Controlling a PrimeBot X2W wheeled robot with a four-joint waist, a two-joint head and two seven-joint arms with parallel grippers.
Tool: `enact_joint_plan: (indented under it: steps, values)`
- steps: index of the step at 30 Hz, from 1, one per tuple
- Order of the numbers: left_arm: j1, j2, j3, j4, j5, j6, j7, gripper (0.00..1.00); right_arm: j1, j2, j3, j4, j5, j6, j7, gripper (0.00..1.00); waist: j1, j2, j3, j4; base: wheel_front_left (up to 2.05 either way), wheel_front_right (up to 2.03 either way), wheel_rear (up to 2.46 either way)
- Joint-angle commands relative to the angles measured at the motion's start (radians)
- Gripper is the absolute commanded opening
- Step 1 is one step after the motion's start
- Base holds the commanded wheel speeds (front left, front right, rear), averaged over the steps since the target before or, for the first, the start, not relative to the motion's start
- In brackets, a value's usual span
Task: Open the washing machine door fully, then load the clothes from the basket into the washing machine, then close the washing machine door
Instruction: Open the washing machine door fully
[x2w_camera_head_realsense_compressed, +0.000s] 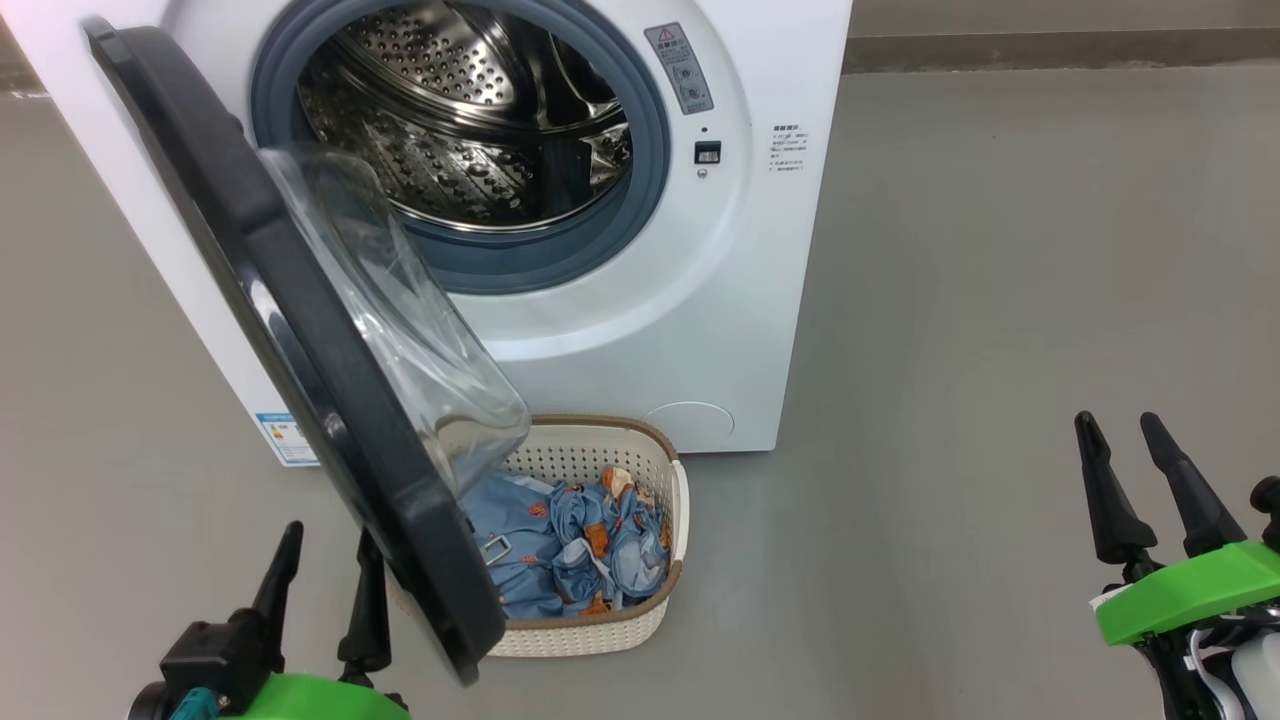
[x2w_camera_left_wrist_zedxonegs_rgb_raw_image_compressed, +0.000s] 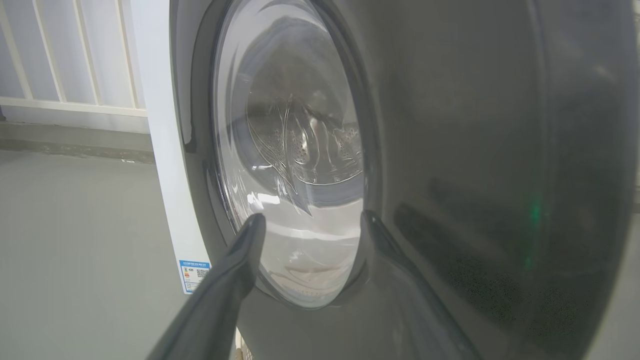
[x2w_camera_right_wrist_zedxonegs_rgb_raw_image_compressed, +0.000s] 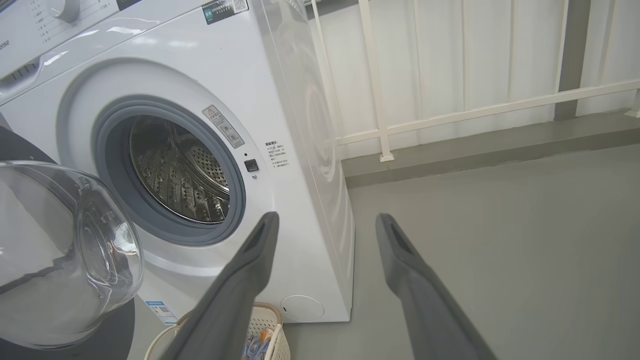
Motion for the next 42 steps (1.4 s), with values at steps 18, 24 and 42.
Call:
enact_joint_plan:
  steps: [18,24,42]
  values:
    - [-0.031,0.018,0.040,-0.032,-0.006,0.012,-0.006,1.00,-0.005,0.006,0.007,0.007,-0.116,0.005,-0.012,1.00,0.0000,0.0000,0.002,0.016,0.00,0.00,0.00]
    - [-0.034,0.018,0.040,-0.029,-0.008,0.013,-0.006,1.00,-0.007,0.006,0.017,0.007,-0.113,0.005,-0.012,1.00,0.0000,0.0000,0.001,0.020,0.00,0.00,0.00]
    - [-0.037,0.020,0.037,-0.026,-0.004,0.016,-0.006,1.00,-0.010,0.008,0.033,0.003,-0.105,0.005,-0.012,1.00,0.0000,0.0000,0.001,0.014,0.00,0.00,0.00]
